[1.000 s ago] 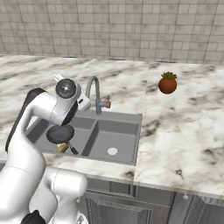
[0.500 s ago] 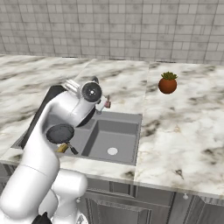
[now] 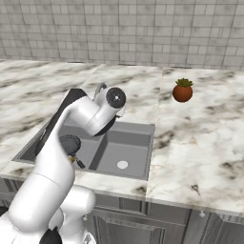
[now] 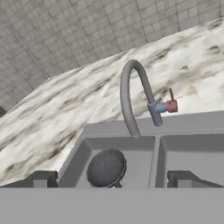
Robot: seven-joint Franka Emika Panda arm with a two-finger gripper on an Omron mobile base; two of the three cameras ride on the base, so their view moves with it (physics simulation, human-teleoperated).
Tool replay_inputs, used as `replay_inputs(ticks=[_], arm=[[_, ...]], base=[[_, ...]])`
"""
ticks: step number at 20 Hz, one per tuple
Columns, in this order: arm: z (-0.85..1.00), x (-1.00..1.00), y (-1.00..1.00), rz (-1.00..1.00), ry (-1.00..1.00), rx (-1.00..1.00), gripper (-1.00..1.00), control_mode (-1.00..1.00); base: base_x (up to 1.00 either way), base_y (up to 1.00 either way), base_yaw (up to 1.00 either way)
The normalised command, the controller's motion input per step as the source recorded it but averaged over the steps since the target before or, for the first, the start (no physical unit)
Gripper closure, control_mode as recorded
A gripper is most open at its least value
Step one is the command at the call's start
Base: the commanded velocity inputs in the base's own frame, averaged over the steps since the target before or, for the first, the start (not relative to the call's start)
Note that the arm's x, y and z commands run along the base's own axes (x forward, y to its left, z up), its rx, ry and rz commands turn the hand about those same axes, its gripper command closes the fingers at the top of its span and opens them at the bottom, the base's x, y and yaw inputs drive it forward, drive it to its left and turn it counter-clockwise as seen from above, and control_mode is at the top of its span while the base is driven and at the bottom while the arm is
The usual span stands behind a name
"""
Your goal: Pick the pan and sponge and place them into the sink. Then turn on the water.
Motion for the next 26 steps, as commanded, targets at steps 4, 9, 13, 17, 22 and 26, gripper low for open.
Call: replay_inputs(ticks=[4,9,13,17,22,26], arm=[[-0.24,-0.03,0.0,0.15,-0.11,-0.28,-1.0,-1.0],[-0.18,-0.02,0.0,0.11,-0.18,-0.23,-1.0,-1.0],[-0.14,0.0,-0.01,0.04,-0.25,-0.19,-1.0,-1.0],[-0.2,0.0,-0.01,0.0,-0.25,-0.12,-1.0,-1.0],[-0.49,0.06,0.0,0.01,-0.22,-0.12,-1.0,-1.0],[-0.5,0.21,0.0,0.02,-0.21,-0.13,-1.0,-1.0]], base=[[0.0,0.0,0.0],[0.0,0.0,0.0],[0.0,0.0,0.0],[0.0,0.0,0.0],[0.0,0.0,0.0],[0.0,0.0,0.0]])
